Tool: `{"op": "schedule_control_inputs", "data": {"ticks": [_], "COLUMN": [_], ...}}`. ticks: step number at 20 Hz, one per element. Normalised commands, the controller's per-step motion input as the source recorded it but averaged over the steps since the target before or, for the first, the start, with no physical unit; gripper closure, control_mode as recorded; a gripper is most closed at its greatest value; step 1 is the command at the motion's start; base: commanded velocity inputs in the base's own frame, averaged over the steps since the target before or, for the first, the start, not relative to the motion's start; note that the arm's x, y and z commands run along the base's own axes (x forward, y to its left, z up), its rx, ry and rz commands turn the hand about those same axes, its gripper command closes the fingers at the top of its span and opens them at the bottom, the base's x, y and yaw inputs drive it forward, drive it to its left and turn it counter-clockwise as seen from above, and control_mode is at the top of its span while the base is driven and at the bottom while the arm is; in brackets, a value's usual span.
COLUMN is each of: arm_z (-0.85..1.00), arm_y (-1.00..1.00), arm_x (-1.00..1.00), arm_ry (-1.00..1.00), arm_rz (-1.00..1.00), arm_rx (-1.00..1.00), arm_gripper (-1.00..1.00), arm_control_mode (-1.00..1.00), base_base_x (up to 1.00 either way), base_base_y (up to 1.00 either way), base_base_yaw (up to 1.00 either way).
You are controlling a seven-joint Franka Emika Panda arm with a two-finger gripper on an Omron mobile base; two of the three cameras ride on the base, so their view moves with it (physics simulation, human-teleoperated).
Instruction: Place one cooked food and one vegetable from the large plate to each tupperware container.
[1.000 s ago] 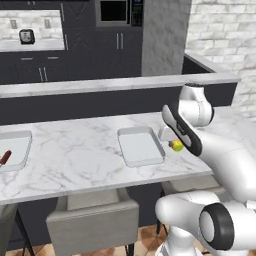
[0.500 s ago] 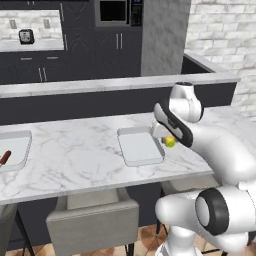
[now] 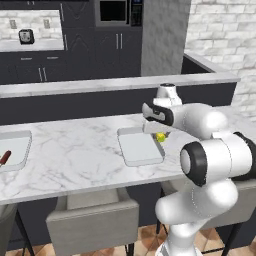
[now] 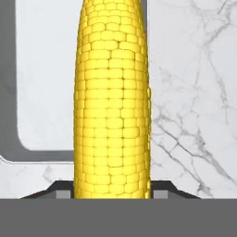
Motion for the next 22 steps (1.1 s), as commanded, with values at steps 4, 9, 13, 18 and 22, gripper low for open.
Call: {"op": "schedule_control_inputs", "data": {"ticks": [4, 9, 13, 18, 22], "arm_z": [-0.48, -0.76, -0.67, -0.32, 0.0], "arm_y": [0.0, 0.0, 0.04, 0.07, 0.03], "arm_x": [1.0, 0.49, 0.0, -0.33, -0.03], "arm_ry": [0.04, 0.0, -0.01, -0.04, 0.0], "arm_rz": [0.03, 0.0, 0.0, 0.0, -0.01], "arm_rx": [0.05, 0.02, 0.0, -0.01, 0.0], "arm_gripper": [1.0, 1.0, 1.0, 1.0, -1.0], "arm_control_mode": [-1.0, -1.0, -1.0, -1.0, -1.0], "base_base_x": [0.0, 0.0, 0.0, 0.0, 0.0], "base_base_y": [0.0, 0.0, 0.0, 0.0, 0.0], "base_base_yaw": [0.0, 0.0, 0.0, 0.0, 0.0]}}
